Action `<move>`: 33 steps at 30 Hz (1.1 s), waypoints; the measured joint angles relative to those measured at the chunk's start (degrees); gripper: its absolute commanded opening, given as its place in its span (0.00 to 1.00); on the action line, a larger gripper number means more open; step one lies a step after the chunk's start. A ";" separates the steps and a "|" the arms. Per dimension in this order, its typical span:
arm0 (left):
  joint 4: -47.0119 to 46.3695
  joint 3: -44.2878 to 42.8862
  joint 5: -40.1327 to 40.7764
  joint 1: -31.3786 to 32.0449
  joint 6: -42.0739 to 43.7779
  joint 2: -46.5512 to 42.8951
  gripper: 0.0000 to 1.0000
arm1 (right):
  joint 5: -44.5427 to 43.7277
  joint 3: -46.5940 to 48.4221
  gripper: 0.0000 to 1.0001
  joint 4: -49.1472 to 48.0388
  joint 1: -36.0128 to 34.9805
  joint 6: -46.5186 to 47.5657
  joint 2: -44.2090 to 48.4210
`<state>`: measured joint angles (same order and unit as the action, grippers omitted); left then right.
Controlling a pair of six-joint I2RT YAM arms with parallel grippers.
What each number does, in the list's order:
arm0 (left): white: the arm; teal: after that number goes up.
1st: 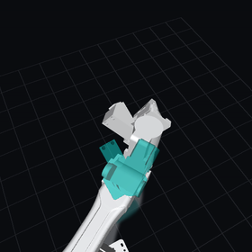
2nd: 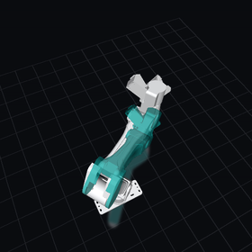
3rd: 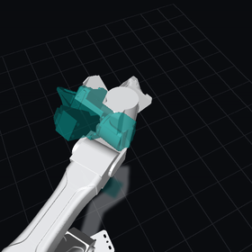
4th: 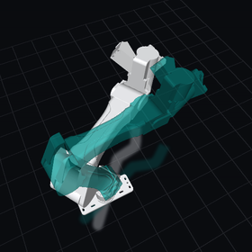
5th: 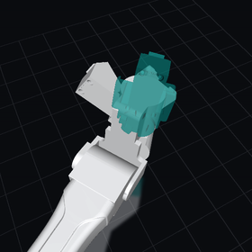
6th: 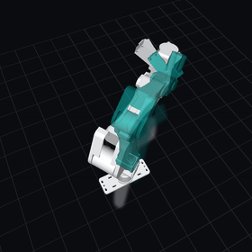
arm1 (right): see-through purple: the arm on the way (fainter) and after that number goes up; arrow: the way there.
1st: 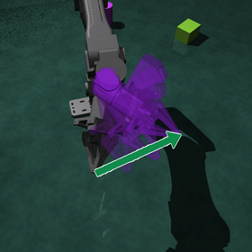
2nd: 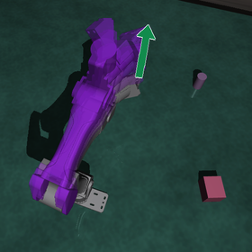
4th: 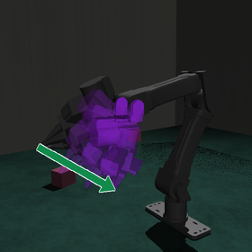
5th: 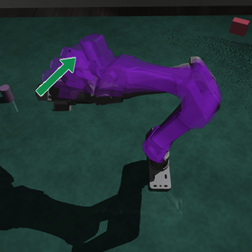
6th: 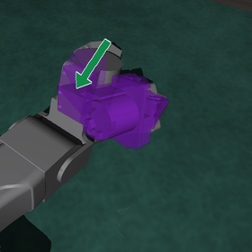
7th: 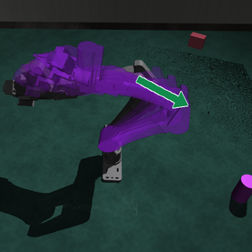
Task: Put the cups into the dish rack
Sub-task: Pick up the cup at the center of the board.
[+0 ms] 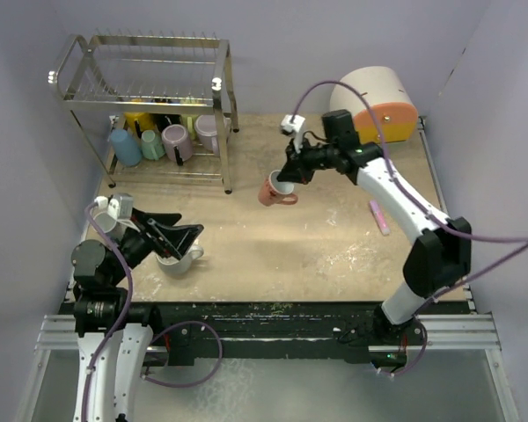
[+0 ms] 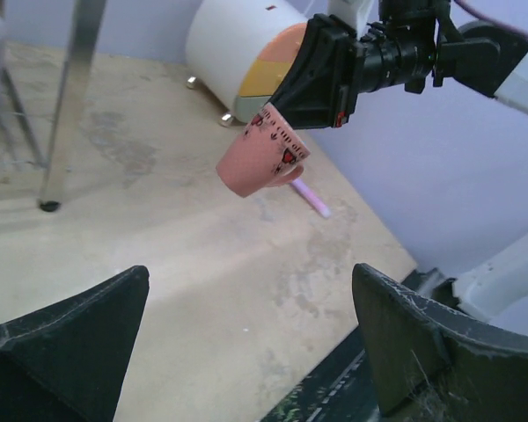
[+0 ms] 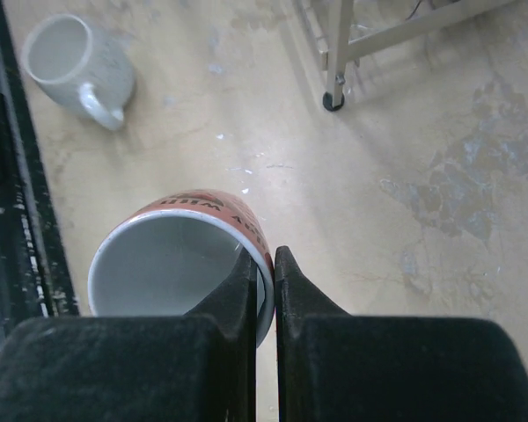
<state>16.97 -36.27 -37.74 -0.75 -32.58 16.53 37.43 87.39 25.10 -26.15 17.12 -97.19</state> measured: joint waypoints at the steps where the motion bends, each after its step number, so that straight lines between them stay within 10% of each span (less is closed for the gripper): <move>1: -2.05 1.25 -1.20 0.02 -2.49 0.22 0.99 | 2.82 -1.95 0.00 -1.01 1.64 -0.66 2.47; 16: -25.55 7.34 -7.50 0.02 -25.66 3.72 0.99 | 25.29 -23.06 0.00 -26.25 17.14 -20.02 18.08; 33: -36.74 9.44 -6.47 0.02 -34.58 2.23 0.99 | 31.34 -28.68 0.00 -47.45 20.63 -38.34 24.52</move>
<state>-19.77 -26.83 -44.21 -0.73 -67.16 18.76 68.77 58.72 -22.35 -5.52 -21.21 -72.66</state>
